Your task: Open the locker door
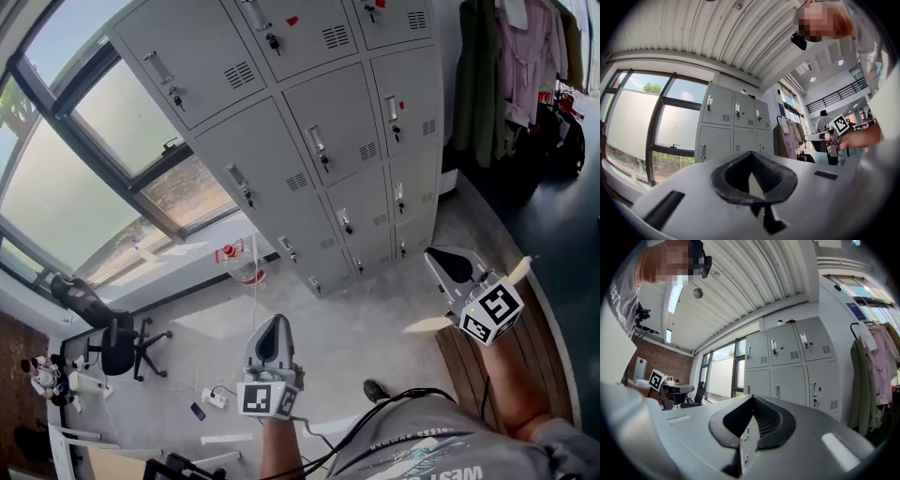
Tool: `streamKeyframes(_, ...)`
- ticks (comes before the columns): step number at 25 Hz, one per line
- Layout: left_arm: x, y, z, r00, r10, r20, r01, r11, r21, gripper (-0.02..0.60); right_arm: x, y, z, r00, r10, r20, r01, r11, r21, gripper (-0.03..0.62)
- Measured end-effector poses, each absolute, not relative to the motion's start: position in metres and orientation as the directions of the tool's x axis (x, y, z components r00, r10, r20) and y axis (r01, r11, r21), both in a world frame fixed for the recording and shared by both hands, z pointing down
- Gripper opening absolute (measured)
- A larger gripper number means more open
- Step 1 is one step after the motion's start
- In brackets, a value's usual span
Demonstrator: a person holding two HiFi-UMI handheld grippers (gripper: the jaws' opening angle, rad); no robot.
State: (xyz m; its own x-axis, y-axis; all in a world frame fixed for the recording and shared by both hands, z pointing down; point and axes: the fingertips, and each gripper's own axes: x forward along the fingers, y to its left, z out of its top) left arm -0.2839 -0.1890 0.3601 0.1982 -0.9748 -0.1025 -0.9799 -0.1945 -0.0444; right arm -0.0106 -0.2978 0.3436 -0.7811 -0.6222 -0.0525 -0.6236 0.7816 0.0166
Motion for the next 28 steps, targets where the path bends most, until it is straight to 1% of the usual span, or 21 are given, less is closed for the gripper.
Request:
streamKeyframes(7,-0.348,-0.243,0.371,0.211,-0.971,-0.108,-0.977,-0.210,-0.022,0.006,-0.072,-0.341,0.338,-0.774,-0.630,-0.056,-0.633,0.773,0.041,-0.005)
streamKeyframes(12,-0.381,-0.283,0.389,0.219,-0.972,-0.083,-0.976,-0.220,-0.007,0.006,-0.105,-0.369,0.344,-0.780,-0.625,-0.043,-0.626,0.778,0.043,-0.005)
streamKeyframes(15,-0.393,-0.309,0.402,0.215,-0.974,-0.068,-0.976,-0.216,0.020,0.006,-0.114,-0.391,0.346,-0.773,-0.633,-0.040,-0.634,0.772,0.042,-0.005)
streamKeyframes(24,-0.420,-0.398,0.444,0.190,-0.981,-0.031,-0.982,-0.190,0.015,0.006,-0.144,-0.474,0.370,-0.783,-0.621,-0.048,-0.622,0.782,0.027,-0.005)
streamKeyframes(28,-0.434,-0.443,0.481,0.182,-0.983,-0.037,-0.983,-0.182,0.017,0.006,-0.158,-0.516,0.393,-0.794,-0.608,-0.021,-0.608,0.793,0.034,-0.005)
